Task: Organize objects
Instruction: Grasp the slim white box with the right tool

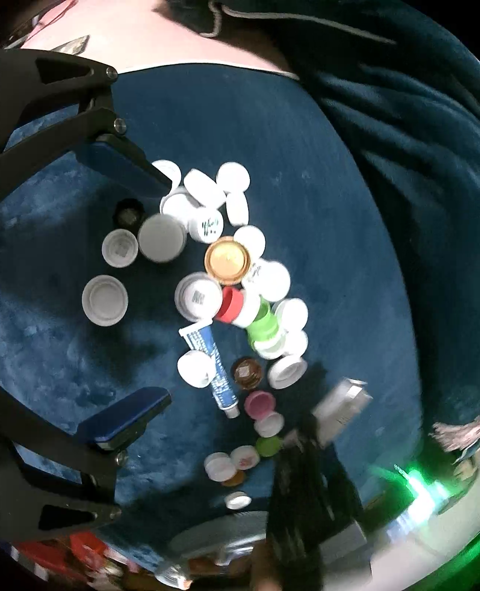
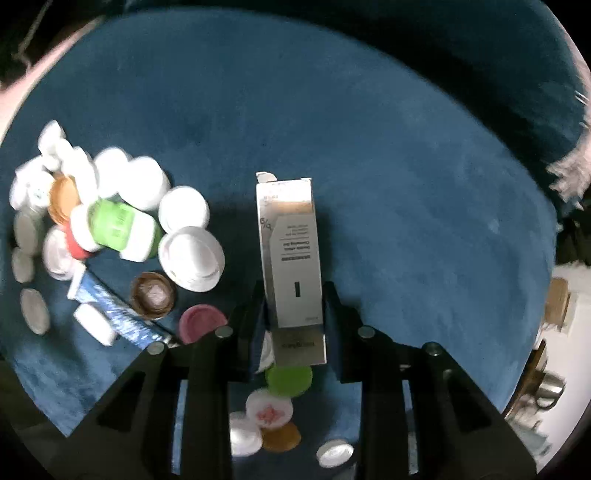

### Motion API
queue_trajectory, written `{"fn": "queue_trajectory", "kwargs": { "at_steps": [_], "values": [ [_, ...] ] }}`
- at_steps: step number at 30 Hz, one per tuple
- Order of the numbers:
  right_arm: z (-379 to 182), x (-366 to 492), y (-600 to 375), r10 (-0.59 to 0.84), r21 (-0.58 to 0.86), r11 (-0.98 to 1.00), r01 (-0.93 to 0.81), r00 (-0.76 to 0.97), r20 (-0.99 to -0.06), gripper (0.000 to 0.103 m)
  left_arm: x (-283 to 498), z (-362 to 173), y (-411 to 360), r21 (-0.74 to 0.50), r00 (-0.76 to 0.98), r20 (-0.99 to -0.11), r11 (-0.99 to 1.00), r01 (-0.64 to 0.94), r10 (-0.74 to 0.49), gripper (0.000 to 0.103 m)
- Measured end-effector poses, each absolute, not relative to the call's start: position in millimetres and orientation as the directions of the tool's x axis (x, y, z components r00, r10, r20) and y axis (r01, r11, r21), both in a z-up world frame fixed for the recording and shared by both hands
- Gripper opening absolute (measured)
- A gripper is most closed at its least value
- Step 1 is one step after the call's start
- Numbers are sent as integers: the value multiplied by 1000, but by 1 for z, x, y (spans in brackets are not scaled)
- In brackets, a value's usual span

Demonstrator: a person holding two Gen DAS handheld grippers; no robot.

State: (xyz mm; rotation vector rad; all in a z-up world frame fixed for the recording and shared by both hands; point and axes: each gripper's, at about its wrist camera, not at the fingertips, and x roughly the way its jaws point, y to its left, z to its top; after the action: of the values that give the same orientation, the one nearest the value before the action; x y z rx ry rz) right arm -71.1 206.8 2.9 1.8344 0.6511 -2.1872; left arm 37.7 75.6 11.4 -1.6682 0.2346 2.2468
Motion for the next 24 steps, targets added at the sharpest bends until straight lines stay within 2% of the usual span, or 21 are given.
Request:
{"fn": "queue_trajectory", "kwargs": {
  "at_steps": [3,7,10,14,24],
  "values": [
    [35,-33,218,-18,-66,-938,340,-238,-971,29,43,6,93,-8,-275,-952,-904,-428,138,102],
    [29,29,221,-137,75,-954,289,-198,-971,29,47,1,112,65,-298,-949,-864,-499,101,102],
    [3,70,232,-151,121,-970,209,-133,-980,29,48,-7,124,55,-276,-954,-837,-545,117,102],
    [-22,80,260,-119,108,-989,98,-118,-986,30,38,-17,133,42,-264,-955,-818,-574,137,101],
    [-35,92,273,-166,167,-986,11,-188,-968,32,-2,-15,117,14,-345,-923,-879,-477,173,98]
  ]
}}
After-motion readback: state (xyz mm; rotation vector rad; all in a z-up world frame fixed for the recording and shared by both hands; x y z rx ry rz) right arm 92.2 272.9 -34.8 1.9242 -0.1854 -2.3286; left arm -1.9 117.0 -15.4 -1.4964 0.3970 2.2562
